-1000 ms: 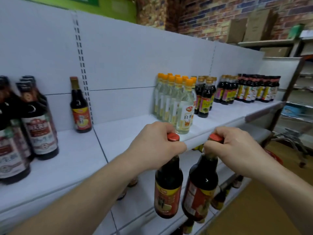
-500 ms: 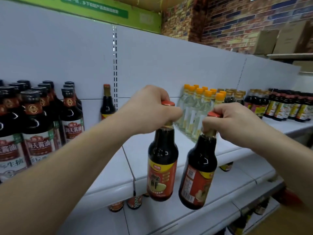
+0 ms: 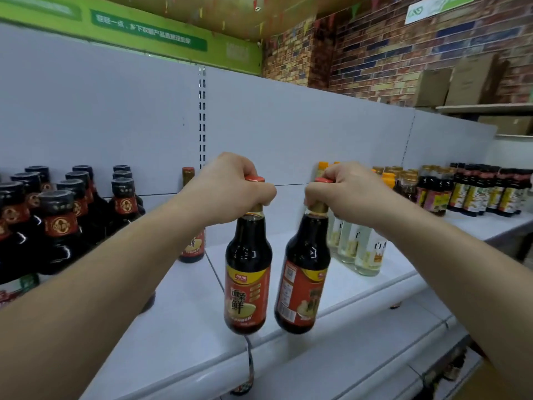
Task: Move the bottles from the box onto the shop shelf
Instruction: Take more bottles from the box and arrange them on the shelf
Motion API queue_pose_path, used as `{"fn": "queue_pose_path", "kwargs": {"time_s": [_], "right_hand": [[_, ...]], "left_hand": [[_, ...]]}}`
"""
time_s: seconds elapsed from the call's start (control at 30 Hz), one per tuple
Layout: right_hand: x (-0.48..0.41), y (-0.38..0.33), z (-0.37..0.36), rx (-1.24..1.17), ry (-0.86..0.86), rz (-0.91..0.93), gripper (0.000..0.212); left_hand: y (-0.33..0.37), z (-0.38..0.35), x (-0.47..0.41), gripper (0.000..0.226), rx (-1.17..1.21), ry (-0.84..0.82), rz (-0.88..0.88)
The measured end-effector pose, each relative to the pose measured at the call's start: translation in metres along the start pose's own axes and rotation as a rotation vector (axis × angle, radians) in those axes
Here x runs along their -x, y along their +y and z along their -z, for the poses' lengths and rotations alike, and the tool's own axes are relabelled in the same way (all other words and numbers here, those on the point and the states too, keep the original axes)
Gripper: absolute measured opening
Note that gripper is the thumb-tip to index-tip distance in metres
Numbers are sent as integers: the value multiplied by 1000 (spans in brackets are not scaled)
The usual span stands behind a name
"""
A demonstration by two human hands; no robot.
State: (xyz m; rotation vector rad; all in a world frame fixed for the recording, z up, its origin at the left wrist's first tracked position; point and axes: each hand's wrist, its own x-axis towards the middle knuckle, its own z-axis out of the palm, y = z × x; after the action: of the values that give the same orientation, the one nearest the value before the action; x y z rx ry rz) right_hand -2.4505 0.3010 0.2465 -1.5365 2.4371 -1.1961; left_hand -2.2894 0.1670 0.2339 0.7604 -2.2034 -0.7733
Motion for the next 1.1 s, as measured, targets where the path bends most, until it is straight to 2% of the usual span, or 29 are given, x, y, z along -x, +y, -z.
{"fn": "queue_pose_path", "kwargs": {"time_s": [0.77, 1.1], "right_hand": [[-78, 15, -74, 14, -55, -23, 20], [-86, 21, -83, -17, -79, 22, 22]], "left_hand": [[-57, -16, -43, 14, -38, 75, 123], [-58, -27, -41, 17, -82, 188, 161]]}}
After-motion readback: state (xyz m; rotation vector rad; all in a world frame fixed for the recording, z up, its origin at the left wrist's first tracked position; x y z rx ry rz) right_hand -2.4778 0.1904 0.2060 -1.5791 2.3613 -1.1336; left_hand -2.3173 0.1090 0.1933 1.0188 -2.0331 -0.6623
